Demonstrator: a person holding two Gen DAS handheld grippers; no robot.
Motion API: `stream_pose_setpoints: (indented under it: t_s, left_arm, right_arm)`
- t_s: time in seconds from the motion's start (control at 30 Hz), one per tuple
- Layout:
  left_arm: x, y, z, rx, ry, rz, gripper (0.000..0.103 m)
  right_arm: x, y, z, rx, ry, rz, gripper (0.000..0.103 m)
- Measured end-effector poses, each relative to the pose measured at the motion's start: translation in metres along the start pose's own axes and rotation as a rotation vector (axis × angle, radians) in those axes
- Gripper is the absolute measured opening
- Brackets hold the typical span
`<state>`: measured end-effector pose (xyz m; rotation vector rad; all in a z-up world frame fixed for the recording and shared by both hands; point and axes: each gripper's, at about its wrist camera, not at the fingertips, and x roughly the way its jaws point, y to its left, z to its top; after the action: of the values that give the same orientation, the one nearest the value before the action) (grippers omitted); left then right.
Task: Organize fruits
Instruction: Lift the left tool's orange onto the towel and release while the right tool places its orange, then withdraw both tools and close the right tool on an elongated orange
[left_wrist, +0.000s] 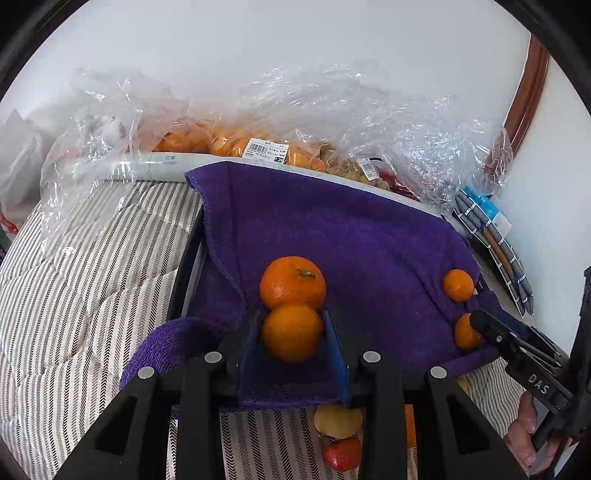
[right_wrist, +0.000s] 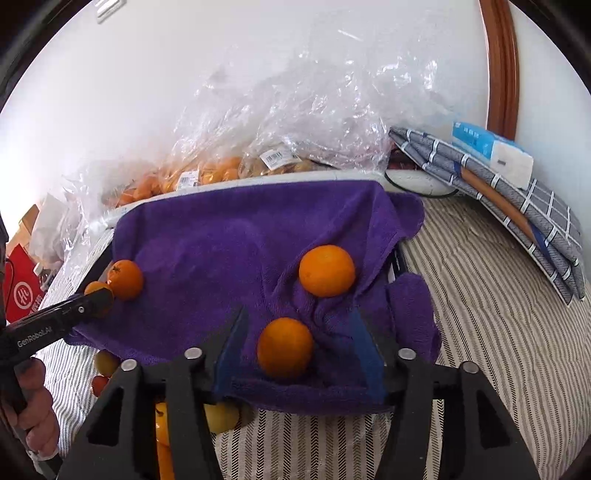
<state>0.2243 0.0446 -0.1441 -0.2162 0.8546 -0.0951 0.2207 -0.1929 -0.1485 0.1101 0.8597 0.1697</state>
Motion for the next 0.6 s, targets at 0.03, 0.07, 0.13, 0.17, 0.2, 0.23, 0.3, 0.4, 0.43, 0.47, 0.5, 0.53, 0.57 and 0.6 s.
stream_pose_setpoints:
  t_s: [0.03,0.07,0.13,0.17,0.2,0.23,0.3,0.4,0.43,0.47,0.5,0.53,0.57,0.6]
  left_arm:
    - [0.0,0.0,0.0,0.002,0.001,-0.004,0.036]
    - [-0.001,0.0,0.0,0.002,0.0,-0.006,0.039]
    - [-0.004,0.0,0.0,0.004,-0.015,-0.01,0.043]
    - [-0.007,0.0,0.0,0.007,-0.03,-0.009,0.044]
    - [-0.01,0.0,0.001,0.009,-0.042,-0.009,0.045]
    - [-0.012,0.0,0.001,0.009,-0.052,-0.009,0.045]
    - [-0.019,0.001,0.003,0.002,-0.073,-0.017,0.046]
    - [-0.028,0.005,0.003,-0.019,-0.101,-0.041,0.048]
    - [-0.031,0.006,0.004,-0.024,-0.109,-0.049,0.048]
    - [-0.035,0.006,0.003,-0.026,-0.12,-0.058,0.049]
    - [-0.038,0.007,0.003,-0.022,-0.132,-0.064,0.05]
    - [-0.041,0.006,0.002,-0.012,-0.147,-0.064,0.051]
    - [-0.044,0.006,0.001,0.001,-0.166,-0.054,0.053]
    - [-0.046,0.006,0.0,0.006,-0.178,-0.046,0.053]
  right_arm:
    - [-0.002,0.002,0.0,-0.007,-0.01,0.005,0.062]
    - [-0.006,0.004,0.0,-0.016,-0.025,0.011,0.064]
    - [-0.011,0.009,-0.001,-0.032,-0.047,0.021,0.066]
    - [-0.015,0.011,-0.001,-0.041,-0.06,0.027,0.066]
    - [-0.017,0.013,0.0,-0.037,-0.066,0.03,0.066]
    - [-0.019,0.013,0.0,-0.027,-0.069,0.032,0.066]
    - [-0.026,0.013,-0.003,0.007,-0.068,0.022,0.066]
    - [-0.035,0.016,-0.013,0.039,-0.044,0.039,0.066]
    - [-0.039,0.019,-0.017,0.036,-0.034,0.048,0.066]
    - [-0.044,0.022,-0.022,0.029,-0.029,0.052,0.066]
    - [-0.049,0.026,-0.026,0.021,-0.026,0.05,0.066]
    - [-0.052,0.028,-0.029,0.014,-0.024,0.047,0.066]
    - [-0.057,0.031,-0.033,0.005,-0.02,0.043,0.066]
    - [-0.059,0.033,-0.036,0.001,-0.014,0.044,0.066]
